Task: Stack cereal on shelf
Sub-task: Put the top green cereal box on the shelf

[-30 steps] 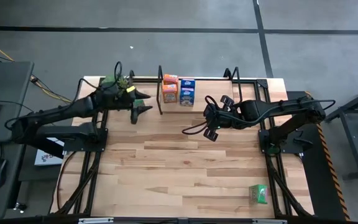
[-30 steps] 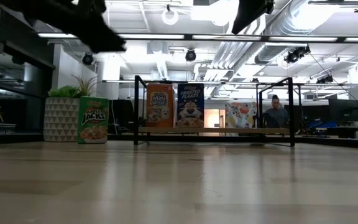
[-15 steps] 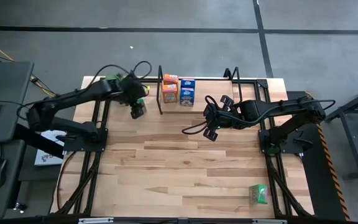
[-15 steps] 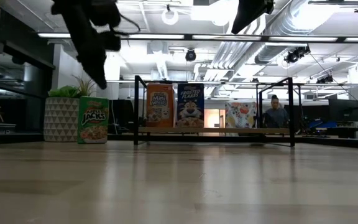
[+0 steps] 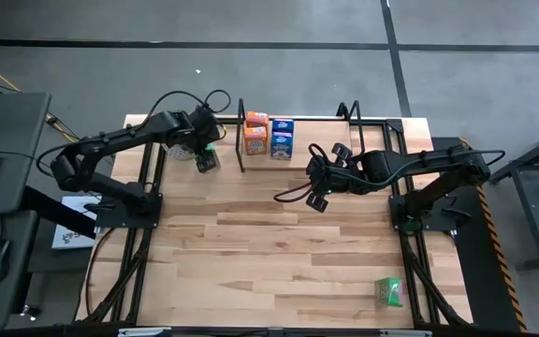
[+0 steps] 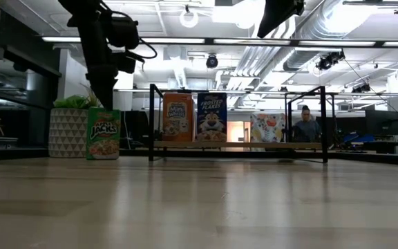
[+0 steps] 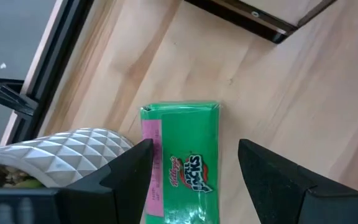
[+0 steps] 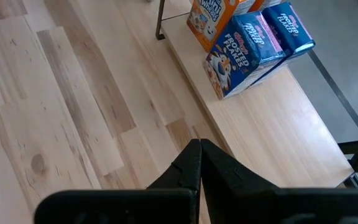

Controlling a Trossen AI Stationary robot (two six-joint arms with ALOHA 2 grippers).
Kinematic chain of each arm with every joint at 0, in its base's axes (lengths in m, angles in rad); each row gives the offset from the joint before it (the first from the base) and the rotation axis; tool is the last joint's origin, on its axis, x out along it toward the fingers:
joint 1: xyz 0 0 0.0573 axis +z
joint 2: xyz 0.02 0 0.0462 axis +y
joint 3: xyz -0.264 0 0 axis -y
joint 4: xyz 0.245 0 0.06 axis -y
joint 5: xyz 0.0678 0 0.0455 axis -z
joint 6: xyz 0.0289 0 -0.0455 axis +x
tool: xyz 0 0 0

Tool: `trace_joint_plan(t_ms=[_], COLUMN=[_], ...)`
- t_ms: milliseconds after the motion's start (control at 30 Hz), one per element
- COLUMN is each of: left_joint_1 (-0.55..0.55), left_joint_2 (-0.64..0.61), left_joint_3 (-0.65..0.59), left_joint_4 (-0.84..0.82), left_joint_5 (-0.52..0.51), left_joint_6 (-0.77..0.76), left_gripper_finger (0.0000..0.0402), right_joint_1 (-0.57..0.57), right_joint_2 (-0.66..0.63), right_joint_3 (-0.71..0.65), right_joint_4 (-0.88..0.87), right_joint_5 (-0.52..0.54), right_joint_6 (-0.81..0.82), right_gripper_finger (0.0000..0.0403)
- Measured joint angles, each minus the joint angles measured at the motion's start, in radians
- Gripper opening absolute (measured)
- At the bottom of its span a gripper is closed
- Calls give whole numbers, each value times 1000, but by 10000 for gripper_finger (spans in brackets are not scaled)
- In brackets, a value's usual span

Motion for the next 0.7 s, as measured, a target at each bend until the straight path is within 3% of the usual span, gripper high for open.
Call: trace_joint_plan(t_ms=[700], left_joint_1=[28], left_joint_2=[-2], left_joint_3=[0], left_joint_4=[28], left_joint_5=[14], left_joint_6=[22], left_gripper_finger=[227], right_joint_1=[0], right_joint_2=[0], right_joint_3=[0], right_joint_4=[0], right_joint_5=[0], right_joint_6=[5], right_gripper_finger=[0])
